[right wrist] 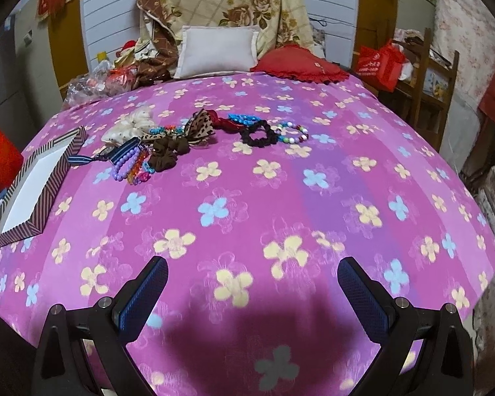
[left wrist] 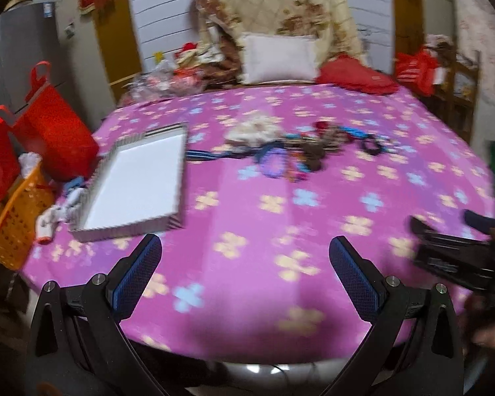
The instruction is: Organize jewelry
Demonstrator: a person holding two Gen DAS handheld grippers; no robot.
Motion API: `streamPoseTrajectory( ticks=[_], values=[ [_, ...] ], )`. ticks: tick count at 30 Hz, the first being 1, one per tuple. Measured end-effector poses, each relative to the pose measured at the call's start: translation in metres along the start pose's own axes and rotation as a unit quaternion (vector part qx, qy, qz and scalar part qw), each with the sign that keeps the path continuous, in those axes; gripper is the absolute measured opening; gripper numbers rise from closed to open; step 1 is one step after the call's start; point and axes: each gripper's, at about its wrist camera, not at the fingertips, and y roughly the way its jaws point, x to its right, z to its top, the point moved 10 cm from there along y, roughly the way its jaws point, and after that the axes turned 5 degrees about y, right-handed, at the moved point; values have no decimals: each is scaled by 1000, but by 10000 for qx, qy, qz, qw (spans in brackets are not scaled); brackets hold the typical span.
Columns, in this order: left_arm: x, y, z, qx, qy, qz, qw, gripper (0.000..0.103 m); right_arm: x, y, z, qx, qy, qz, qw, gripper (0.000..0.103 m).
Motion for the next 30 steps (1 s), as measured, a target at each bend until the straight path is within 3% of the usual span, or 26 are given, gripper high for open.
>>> streamPoseTrajectory(
  ticks=[6, 12, 14, 15, 20, 21, 22, 25, 30],
  values=[
    [-66, 66, 10, -529, -564, 476, 9959, 102, -6, 19, 1, -67, -70, 163, 9998, 102],
    [-89, 126, 23, -841, -741, 486, 9925, 100, -10, 45, -25, -360, -222, 169, 9990, 102],
    [-89, 149, 21, -1080, -717, 444, 9906, 81, -8, 55, -31, -493, -207, 158, 9984, 102],
    [-89, 156, 19, -1200, -697, 419, 9894, 65, -7, 58, -32, -524, -179, 160, 9983, 102],
    [-92, 183, 10, -1516, -783, 410, 9845, 60, -1, 66, -33, -580, -111, 103, 9982, 102],
    [-93, 184, 9, -1516, -783, 445, 9843, 56, 1, 69, -35, -606, -94, 88, 9981, 102],
    [-96, 185, 6, -1548, -766, 513, 9836, 45, 1, 70, -35, -632, -83, 83, 9979, 102],
    [-100, 189, -8, -1798, -809, 510, 9790, 30, 1, 73, -36, -669, -66, 79, 9977, 102],
    [-110, 182, -24, -1890, -859, 601, 9764, 28, -5, 70, -37, -660, -183, 93, 9976, 102]
  ],
)
